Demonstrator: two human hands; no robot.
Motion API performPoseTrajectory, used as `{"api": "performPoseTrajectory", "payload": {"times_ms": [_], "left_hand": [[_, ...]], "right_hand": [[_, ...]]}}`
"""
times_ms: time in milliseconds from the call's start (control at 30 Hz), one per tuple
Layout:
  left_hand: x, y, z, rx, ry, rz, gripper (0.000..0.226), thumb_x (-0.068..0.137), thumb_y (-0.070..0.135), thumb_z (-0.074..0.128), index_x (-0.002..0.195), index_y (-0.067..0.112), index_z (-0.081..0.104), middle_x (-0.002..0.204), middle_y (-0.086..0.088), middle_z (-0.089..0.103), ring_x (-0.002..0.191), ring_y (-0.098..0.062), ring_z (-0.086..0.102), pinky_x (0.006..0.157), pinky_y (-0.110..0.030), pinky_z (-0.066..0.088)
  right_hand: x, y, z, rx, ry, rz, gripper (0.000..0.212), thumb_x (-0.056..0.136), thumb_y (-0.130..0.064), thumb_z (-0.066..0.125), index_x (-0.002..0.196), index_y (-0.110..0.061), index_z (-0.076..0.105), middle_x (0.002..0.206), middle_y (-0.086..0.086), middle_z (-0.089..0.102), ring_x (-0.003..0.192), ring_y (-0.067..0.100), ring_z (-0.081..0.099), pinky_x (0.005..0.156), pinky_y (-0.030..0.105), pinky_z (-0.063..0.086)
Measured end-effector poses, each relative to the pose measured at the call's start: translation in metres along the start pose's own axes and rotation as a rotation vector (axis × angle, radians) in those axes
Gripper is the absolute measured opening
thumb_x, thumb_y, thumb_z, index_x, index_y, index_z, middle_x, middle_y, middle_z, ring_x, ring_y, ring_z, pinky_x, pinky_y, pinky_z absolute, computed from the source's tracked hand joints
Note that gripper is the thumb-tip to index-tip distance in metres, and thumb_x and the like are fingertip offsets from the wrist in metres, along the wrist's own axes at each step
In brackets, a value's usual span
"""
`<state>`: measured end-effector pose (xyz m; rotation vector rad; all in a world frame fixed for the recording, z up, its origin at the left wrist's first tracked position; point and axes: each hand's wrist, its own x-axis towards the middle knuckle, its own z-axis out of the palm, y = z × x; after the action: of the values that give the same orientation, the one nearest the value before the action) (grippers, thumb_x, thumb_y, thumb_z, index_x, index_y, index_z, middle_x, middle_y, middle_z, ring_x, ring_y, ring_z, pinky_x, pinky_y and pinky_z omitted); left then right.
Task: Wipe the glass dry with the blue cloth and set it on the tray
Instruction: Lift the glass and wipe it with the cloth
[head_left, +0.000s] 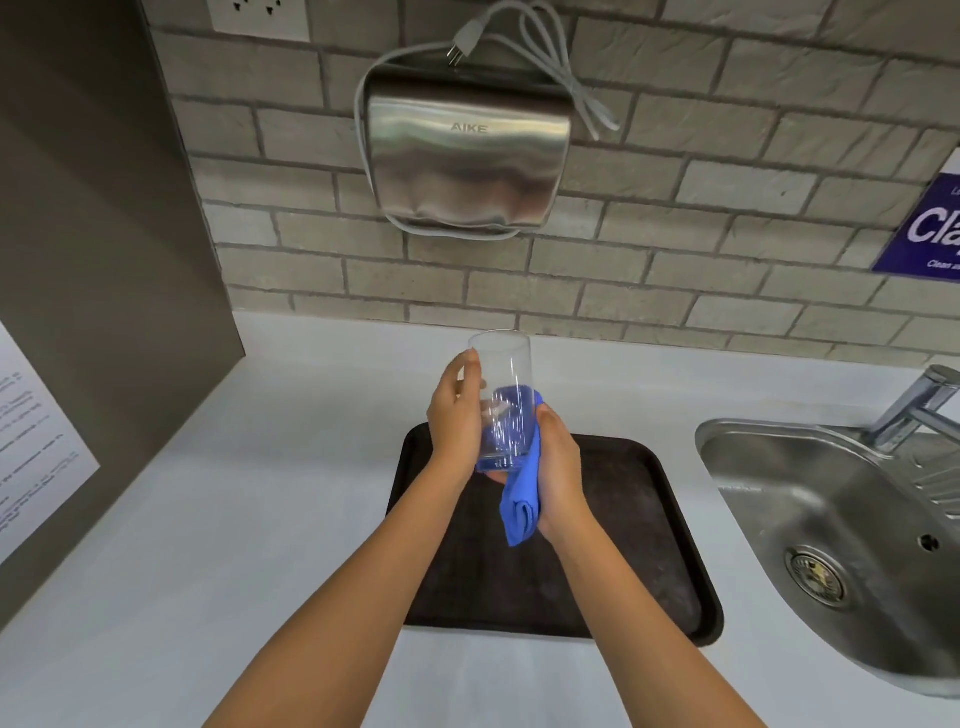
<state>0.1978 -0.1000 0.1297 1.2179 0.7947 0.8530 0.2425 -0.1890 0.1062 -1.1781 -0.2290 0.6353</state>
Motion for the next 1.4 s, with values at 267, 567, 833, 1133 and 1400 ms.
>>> {"api": "performPoseTrajectory", "payload": {"times_ms": [267, 567, 833, 1133, 1400], "left_hand": [[-0.012, -0.014, 0.000, 0.068, -0.188, 0.007, 0.061, 0.102, 0.049, 0.047, 0.158, 0.034, 0.028, 0.131, -0.004, 0.065, 0.106, -0.014, 0.067, 0.095, -0.034, 0.056], [-0.027, -0.030, -0.004, -0.152, -0.275, -0.058, 0.047, 0.105, 0.045, 0.041, 0.149, 0.029, 0.047, 0.132, 0.005, 0.067, 0.105, -0.002, 0.071, 0.078, -0.017, 0.058], [-0.030, -0.029, -0.007, -0.240, -0.311, -0.086, 0.059, 0.095, 0.056, 0.057, 0.140, 0.018, 0.057, 0.132, -0.016, 0.067, 0.122, -0.031, 0.065, 0.103, -0.046, 0.052], [-0.025, -0.020, -0.005, -0.150, -0.284, -0.094, 0.046, 0.100, 0.052, 0.049, 0.126, 0.019, 0.066, 0.117, -0.010, 0.075, 0.100, -0.017, 0.074, 0.077, -0.025, 0.059], [-0.026, -0.027, -0.005, 0.045, -0.132, 0.057, 0.044, 0.100, 0.054, 0.045, 0.127, 0.023, 0.060, 0.103, 0.000, 0.075, 0.093, -0.014, 0.073, 0.086, -0.034, 0.060]], "right_hand": [[-0.015, 0.007, 0.006, -0.747, 0.085, -0.552, 0.041, 0.102, -0.038, 0.038, 0.143, -0.039, 0.040, 0.128, -0.002, 0.051, 0.104, 0.007, 0.058, 0.086, 0.020, 0.048], [-0.006, -0.008, -0.001, -0.603, 0.016, -0.532, 0.037, 0.102, -0.034, 0.041, 0.138, -0.037, 0.048, 0.130, -0.005, 0.055, 0.111, 0.002, 0.057, 0.096, 0.021, 0.048], [-0.028, -0.001, 0.001, -0.873, -0.004, -0.722, 0.037, 0.101, -0.029, 0.045, 0.138, -0.033, 0.050, 0.135, -0.006, 0.052, 0.108, 0.001, 0.055, 0.093, 0.017, 0.046], [-0.006, -0.019, 0.000, -0.425, 0.017, -0.277, 0.030, 0.100, -0.038, 0.043, 0.125, -0.034, 0.060, 0.111, -0.003, 0.069, 0.100, 0.016, 0.068, 0.093, 0.039, 0.055], [-0.020, 0.001, 0.008, -0.837, 0.053, -0.571, 0.042, 0.102, -0.032, 0.041, 0.144, -0.038, 0.038, 0.122, -0.005, 0.056, 0.093, 0.005, 0.059, 0.088, 0.023, 0.051]]}}
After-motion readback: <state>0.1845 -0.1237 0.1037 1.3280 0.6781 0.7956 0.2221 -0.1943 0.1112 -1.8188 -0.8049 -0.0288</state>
